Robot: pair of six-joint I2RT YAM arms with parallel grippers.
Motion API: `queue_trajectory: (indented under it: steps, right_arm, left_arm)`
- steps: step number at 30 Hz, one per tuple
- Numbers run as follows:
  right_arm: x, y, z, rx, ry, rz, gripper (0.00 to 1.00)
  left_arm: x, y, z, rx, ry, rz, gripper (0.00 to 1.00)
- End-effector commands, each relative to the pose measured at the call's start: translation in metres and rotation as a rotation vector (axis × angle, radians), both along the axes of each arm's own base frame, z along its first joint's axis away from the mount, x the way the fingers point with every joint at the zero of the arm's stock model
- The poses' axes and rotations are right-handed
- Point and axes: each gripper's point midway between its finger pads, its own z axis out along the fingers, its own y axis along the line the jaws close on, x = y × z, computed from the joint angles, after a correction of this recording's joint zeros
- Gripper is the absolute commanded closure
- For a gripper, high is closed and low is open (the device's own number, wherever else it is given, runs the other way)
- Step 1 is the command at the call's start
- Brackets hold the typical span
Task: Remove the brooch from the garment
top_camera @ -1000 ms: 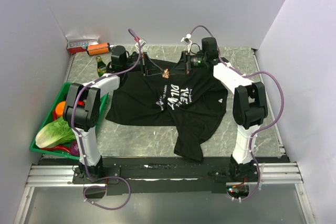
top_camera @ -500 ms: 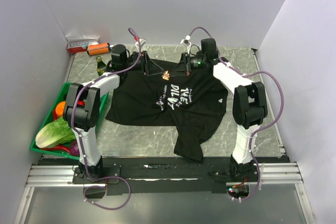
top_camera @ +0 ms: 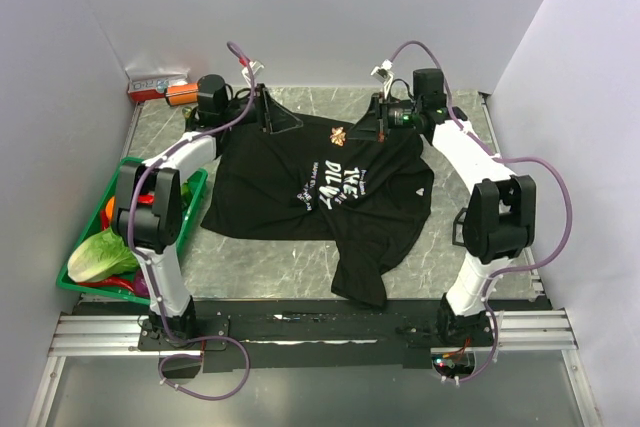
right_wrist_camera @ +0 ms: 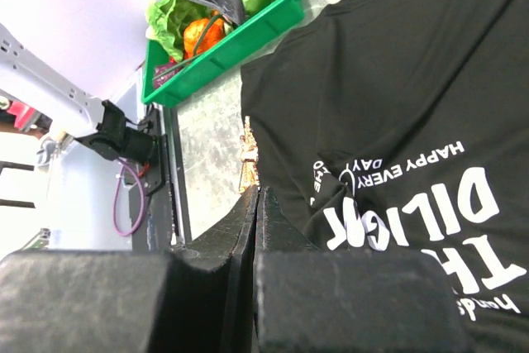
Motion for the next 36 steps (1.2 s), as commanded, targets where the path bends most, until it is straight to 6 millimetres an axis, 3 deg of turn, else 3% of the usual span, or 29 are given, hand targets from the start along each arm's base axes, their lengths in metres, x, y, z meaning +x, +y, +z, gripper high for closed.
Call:
queue_trajectory:
  steps: [1, 11, 20, 24, 28, 34, 35, 36]
  right_arm:
    - [-0.014, -0.002, 0.022, -0.001, -0.091, 0.003, 1.0]
    - [-0.014, -0.001, 0.021, 0.004, -0.081, -0.003, 1.0]
    - [-0.008, -0.009, 0.027, -0.061, -0.119, -0.065, 1.0]
    - [0.006, -0.034, 0.038, -0.228, -0.211, -0.249, 1.0]
    - [0.031, -0.076, 0.042, -0.399, -0.308, -0.507, 1.0]
    - [0.044, -0.122, 0.054, -0.488, -0.364, -0.831, 1.0]
    - [0.048, -0.139, 0.056, -0.532, -0.368, -0.942, 1.0]
    - [0.048, -0.14, 0.054, -0.548, -0.366, -0.975, 1.0]
  left_arm:
    - [-0.028, -0.004, 0.041, -0.04, -0.145, -0.084, 0.4]
    - [-0.039, -0.036, 0.043, -0.046, -0.164, -0.173, 0.39]
    - [-0.027, -0.031, 0.034, -0.01, -0.143, -0.122, 0.4]
    - [-0.014, -0.02, 0.03, 0.006, -0.134, -0.067, 0.4]
    - [-0.003, -0.009, 0.024, 0.031, -0.119, -0.027, 0.4]
    - [0.005, -0.008, 0.02, 0.057, -0.106, -0.01, 0.4]
    - [0.007, -0.008, 0.019, 0.058, -0.099, -0.006, 0.4]
    - [0.007, -0.008, 0.018, 0.059, -0.094, -0.005, 0.4]
